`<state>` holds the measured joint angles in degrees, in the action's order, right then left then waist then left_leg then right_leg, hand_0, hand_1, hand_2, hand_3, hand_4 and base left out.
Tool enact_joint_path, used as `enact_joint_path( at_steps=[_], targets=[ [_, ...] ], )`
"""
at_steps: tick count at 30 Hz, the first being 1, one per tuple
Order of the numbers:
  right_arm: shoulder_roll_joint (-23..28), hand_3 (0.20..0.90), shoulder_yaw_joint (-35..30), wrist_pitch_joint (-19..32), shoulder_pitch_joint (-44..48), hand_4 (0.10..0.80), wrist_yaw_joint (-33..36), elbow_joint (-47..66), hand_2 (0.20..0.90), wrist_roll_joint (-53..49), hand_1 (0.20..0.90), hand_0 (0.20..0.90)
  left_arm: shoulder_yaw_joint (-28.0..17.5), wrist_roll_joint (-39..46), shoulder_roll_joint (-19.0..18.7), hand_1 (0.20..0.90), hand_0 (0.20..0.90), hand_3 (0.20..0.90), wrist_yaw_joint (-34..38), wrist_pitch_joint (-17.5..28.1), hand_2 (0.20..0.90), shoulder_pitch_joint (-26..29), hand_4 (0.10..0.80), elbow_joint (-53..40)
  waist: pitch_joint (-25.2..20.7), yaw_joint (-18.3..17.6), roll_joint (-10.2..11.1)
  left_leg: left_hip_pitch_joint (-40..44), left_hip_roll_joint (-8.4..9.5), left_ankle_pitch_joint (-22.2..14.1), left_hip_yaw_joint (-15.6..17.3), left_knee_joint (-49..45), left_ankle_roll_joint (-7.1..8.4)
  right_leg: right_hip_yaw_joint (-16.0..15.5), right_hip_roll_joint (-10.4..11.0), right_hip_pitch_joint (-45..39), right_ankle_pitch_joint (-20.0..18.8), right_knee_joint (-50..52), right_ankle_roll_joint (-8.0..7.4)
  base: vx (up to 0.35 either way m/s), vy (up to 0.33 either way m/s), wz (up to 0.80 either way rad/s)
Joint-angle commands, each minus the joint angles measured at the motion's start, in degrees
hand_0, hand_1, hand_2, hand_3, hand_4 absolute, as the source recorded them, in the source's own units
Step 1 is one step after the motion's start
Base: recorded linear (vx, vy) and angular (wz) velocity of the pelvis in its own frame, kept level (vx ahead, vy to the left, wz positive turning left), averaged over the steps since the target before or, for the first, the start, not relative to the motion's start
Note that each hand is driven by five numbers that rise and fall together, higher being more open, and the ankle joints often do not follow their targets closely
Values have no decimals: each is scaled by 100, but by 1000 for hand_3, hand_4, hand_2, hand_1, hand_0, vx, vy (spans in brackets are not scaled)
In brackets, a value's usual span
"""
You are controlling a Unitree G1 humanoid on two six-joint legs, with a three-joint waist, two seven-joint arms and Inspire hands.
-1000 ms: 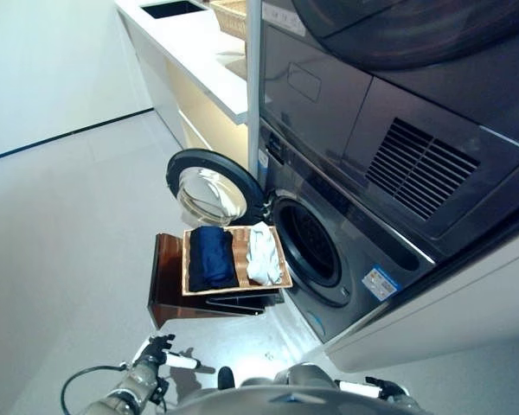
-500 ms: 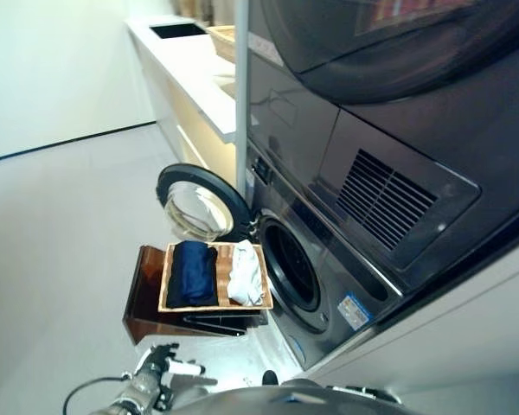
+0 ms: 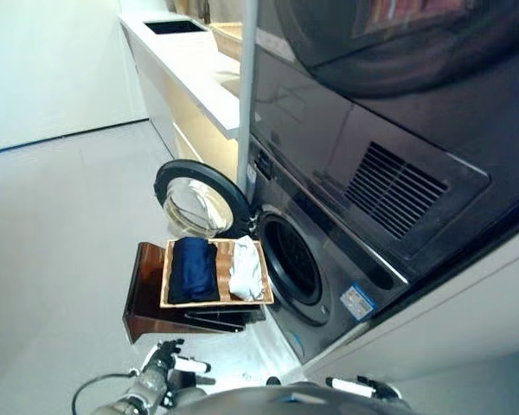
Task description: Pick up the clothes and place them into the washing machine
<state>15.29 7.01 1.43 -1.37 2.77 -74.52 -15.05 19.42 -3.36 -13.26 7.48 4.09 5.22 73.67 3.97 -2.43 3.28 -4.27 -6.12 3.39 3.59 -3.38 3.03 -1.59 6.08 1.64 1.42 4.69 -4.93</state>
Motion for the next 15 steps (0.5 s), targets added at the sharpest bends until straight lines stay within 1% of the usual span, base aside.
enact_joint_path(
  at_steps=[1, 2, 3, 4, 5, 6, 8, 9, 10, 11, 12, 13, 15],
  targets=[
    [181, 900, -51, 145, 366, 800, 93, 56, 900, -13, 900, 900, -84, -105, -347, 900, 900, 900, 184, 156, 900, 192, 800, -379, -21, 35, -10, 4, 148, -336, -36, 93, -96, 411, 814, -241, -315, 437, -466, 76, 313, -39],
    [191, 900, -35, 153, 432, 800, 118, 75, 900, -22, 900, 900, -84, -83, -386, 900, 900, 900, 190, 153, 900, 216, 800, -421, 14, 48, -47, 66, 199, -385, -10, 95, -156, 399, 839, -66, -464, 718, -428, 69, 313, -29],
    [205, 900, -41, 152, 471, 800, 123, 81, 900, -40, 900, 900, -86, -71, -423, 900, 900, 900, 208, 145, 900, 238, 800, -446, 60, 54, -79, 118, 214, -415, 38, 105, -195, 318, 830, 97, -540, 944, -400, 67, 284, -18],
    [222, 900, -37, 150, 516, 800, 130, 99, 900, -43, 900, 900, -85, -68, -440, 900, 900, 900, 205, 144, 900, 253, 800, -447, 104, 55, -115, 142, 229, -446, 58, 88, -230, 170, 804, 199, -525, 1110, -362, 90, 296, -24],
    [229, 900, -43, 160, 559, 800, 141, 103, 900, -62, 900, 900, -91, -83, -479, 900, 900, 900, 192, 131, 900, 257, 800, -434, 120, 38, -149, 184, 263, -467, 72, 102, -265, 43, 682, 277, -437, 1213, -316, 129, 273, -27],
    [231, 900, -47, 157, 567, 800, 127, 92, 900, -88, 900, 900, -107, -78, -498, 900, 900, 900, 184, 120, 900, 238, 800, -423, 111, 7, -168, 249, 306, -485, 65, 140, -289, -60, 498, 364, -312, 1210, -286, 157, 215, -28],
    [221, 900, -30, 149, 546, 800, 107, 39, 900, -79, 900, 900, -145, -87, -512, 900, 900, 900, 152, 109, 900, 205, 800, -398, 89, -22, -182, 394, 353, -520, 69, 221, -288, -292, 238, 397, -21, 971, -229, 191, 136, -27],
    [214, 900, -21, 154, 528, 800, 111, 8, 900, -64, 900, 900, -186, -87, -512, 900, 900, 900, 144, 109, 900, 178, 800, -367, 47, -6, -144, 497, 414, -545, 136, 311, -287, -549, 153, 445, -11, 649, -184, 208, 75, -16],
    [204, 900, -8, 160, 514, 800, 115, -1, 900, -53, 900, 900, -212, -78, -502, 900, 900, 900, 133, 113, 900, 149, 800, -366, 31, -12, -123, 584, 445, -569, 148, 364, -278, -695, 101, 383, -13, 400, -159, 220, 29, 2],
    [187, 900, 21, 157, 496, 800, 122, -32, 900, -16, 900, 900, -247, -52, -478, 900, 900, 900, 124, 121, 900, 134, 800, -363, 25, -14, -82, 679, 485, -599, 171, 428, -260, -840, 54, 340, -98, 66, -135, 214, -9, 23],
    [189, 900, 44, 155, 477, 800, 123, -56, 900, 14, 900, 900, -269, -25, -458, 900, 900, 900, 106, 133, 900, 108, 800, -388, 30, -31, -69, 748, 503, -626, 134, 454, -253, -804, -23, 333, -160, -111, -137, 210, -17, 30],
    [177, 900, 73, 153, 444, 800, 123, -77, 900, 36, 900, 900, -265, -31, -450, 900, 900, 900, 85, 136, 900, 94, 800, -401, 42, -61, -58, 775, 510, -645, 63, 459, -249, -578, -77, 348, -152, -128, -140, 193, -44, 25],
    [177, 900, 128, 149, 433, 800, 143, -99, 900, 118, 900, 900, -309, -12, -409, 900, 900, 900, 81, 149, 900, 43, 800, -415, 41, -8, -4, 814, 501, -651, 21, 461, -210, -495, -74, 188, -168, -279, -130, 167, -87, 0]
  ],
)
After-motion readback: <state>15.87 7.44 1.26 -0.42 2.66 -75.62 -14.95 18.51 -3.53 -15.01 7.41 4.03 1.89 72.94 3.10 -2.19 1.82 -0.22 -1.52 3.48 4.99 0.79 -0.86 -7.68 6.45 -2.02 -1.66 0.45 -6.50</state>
